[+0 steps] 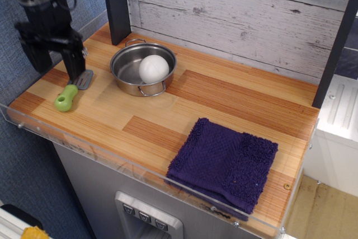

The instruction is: Move the spatula behind the purple cloth.

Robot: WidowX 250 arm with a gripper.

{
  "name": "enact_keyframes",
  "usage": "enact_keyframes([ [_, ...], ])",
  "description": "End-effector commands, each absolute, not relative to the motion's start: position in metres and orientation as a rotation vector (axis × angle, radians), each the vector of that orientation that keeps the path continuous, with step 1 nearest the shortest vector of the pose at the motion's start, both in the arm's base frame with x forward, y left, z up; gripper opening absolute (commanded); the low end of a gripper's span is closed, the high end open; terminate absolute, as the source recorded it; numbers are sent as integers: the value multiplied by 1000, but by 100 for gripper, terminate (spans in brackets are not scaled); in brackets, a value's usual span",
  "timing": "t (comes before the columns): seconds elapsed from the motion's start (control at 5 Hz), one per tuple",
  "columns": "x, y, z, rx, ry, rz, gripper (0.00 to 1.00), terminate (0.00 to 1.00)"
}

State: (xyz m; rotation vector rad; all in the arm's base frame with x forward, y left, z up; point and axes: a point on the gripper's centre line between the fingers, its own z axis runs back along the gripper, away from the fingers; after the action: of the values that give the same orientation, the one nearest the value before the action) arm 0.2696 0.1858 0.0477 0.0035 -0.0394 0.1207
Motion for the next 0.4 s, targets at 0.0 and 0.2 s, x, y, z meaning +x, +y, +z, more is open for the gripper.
enact_keyframes([
  [0.0,270,160,27,6,-18,126,100,0],
  [0.2,265,151,14,16,7,117,100,0],
])
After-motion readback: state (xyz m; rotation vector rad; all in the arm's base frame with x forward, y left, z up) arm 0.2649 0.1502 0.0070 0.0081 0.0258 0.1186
